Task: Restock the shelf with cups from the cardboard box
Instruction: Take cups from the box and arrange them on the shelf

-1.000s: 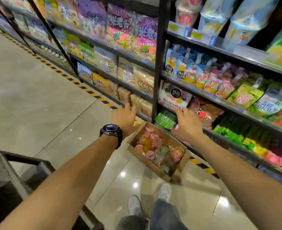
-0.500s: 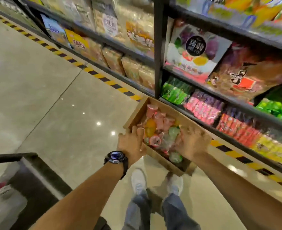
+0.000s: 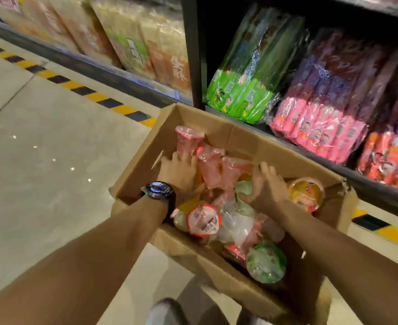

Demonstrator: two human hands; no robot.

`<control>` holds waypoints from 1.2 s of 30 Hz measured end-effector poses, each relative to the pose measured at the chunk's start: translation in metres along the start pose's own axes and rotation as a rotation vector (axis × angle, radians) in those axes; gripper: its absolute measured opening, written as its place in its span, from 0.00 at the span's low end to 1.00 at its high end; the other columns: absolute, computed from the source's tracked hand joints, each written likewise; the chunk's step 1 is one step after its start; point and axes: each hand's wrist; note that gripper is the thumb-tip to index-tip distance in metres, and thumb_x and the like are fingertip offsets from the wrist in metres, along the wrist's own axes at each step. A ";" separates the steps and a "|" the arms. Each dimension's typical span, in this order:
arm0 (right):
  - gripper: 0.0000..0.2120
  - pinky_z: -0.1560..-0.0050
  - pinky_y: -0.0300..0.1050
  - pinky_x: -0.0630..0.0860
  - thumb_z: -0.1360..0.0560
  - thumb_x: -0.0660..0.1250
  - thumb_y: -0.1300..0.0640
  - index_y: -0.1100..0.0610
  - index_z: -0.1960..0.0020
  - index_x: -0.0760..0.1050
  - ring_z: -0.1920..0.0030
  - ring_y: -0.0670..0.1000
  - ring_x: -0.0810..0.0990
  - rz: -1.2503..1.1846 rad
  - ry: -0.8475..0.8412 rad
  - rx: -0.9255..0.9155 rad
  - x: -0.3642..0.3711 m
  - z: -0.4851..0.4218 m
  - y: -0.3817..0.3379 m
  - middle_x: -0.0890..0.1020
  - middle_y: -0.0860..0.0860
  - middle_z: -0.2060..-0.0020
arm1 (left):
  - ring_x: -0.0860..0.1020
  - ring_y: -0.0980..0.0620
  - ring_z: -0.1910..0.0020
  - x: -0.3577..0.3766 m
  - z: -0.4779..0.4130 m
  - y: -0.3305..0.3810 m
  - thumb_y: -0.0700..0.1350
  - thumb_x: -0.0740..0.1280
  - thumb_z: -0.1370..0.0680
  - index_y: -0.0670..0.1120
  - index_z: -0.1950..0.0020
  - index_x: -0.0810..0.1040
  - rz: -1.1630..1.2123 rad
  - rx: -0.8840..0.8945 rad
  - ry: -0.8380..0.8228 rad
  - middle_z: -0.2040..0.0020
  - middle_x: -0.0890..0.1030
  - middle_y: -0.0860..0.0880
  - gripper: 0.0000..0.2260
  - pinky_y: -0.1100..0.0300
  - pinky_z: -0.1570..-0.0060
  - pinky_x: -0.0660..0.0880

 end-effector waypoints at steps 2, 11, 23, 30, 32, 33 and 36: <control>0.35 0.44 0.53 0.70 0.31 0.63 0.32 0.59 0.38 0.69 0.42 0.56 0.68 0.016 0.038 -0.003 0.021 -0.016 0.004 0.68 0.55 0.43 | 0.68 0.39 0.33 0.014 -0.018 0.002 0.69 0.57 0.24 0.42 0.22 0.55 -0.035 -0.005 0.018 0.28 0.65 0.41 0.41 0.43 0.35 0.68; 0.37 0.44 0.52 0.66 0.39 0.67 0.27 0.52 0.41 0.76 0.45 0.55 0.68 -0.289 0.255 0.086 0.060 -0.043 0.005 0.69 0.52 0.49 | 0.72 0.42 0.34 0.041 -0.047 0.003 0.78 0.52 0.31 0.45 0.25 0.63 0.090 -0.035 0.151 0.32 0.73 0.43 0.47 0.44 0.37 0.69; 0.36 0.43 0.50 0.73 0.48 0.77 0.35 0.47 0.46 0.70 0.46 0.50 0.78 -1.013 0.475 0.228 0.068 -0.041 -0.025 0.79 0.42 0.51 | 0.80 0.41 0.51 0.040 -0.039 0.019 0.68 0.67 0.28 0.42 0.44 0.74 0.670 -0.154 0.150 0.47 0.81 0.43 0.30 0.50 0.50 0.78; 0.33 0.56 0.34 0.75 0.43 0.84 0.59 0.53 0.45 0.68 0.55 0.41 0.78 -1.286 0.460 0.098 0.055 -0.033 -0.029 0.77 0.43 0.54 | 0.81 0.47 0.46 0.048 -0.035 0.015 0.66 0.70 0.32 0.51 0.36 0.72 1.008 -0.169 0.176 0.43 0.82 0.50 0.31 0.46 0.45 0.78; 0.33 0.61 0.28 0.74 0.42 0.82 0.65 0.55 0.44 0.69 0.56 0.38 0.78 -1.353 0.447 0.071 0.050 -0.034 -0.030 0.77 0.44 0.54 | 0.80 0.50 0.44 0.051 -0.033 0.013 0.67 0.70 0.34 0.53 0.35 0.73 1.103 -0.161 0.240 0.41 0.81 0.53 0.32 0.46 0.44 0.78; 0.32 0.63 0.28 0.73 0.41 0.81 0.67 0.56 0.43 0.69 0.58 0.36 0.79 -1.395 0.434 0.062 0.048 -0.034 -0.031 0.77 0.44 0.53 | 0.80 0.51 0.43 0.051 -0.033 0.011 0.68 0.71 0.35 0.54 0.35 0.73 1.163 -0.160 0.275 0.40 0.81 0.54 0.33 0.46 0.43 0.78; 0.31 0.61 0.28 0.74 0.39 0.79 0.70 0.58 0.41 0.71 0.58 0.35 0.79 -1.491 0.414 0.045 0.036 -0.032 -0.035 0.80 0.45 0.54 | 0.80 0.49 0.42 0.041 -0.031 0.008 0.65 0.77 0.41 0.55 0.39 0.75 1.444 -0.199 0.398 0.40 0.79 0.51 0.34 0.44 0.43 0.78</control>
Point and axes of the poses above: each hand's wrist, its own z-axis away from the middle knuckle, its own x-axis out of the palm, y = z × x
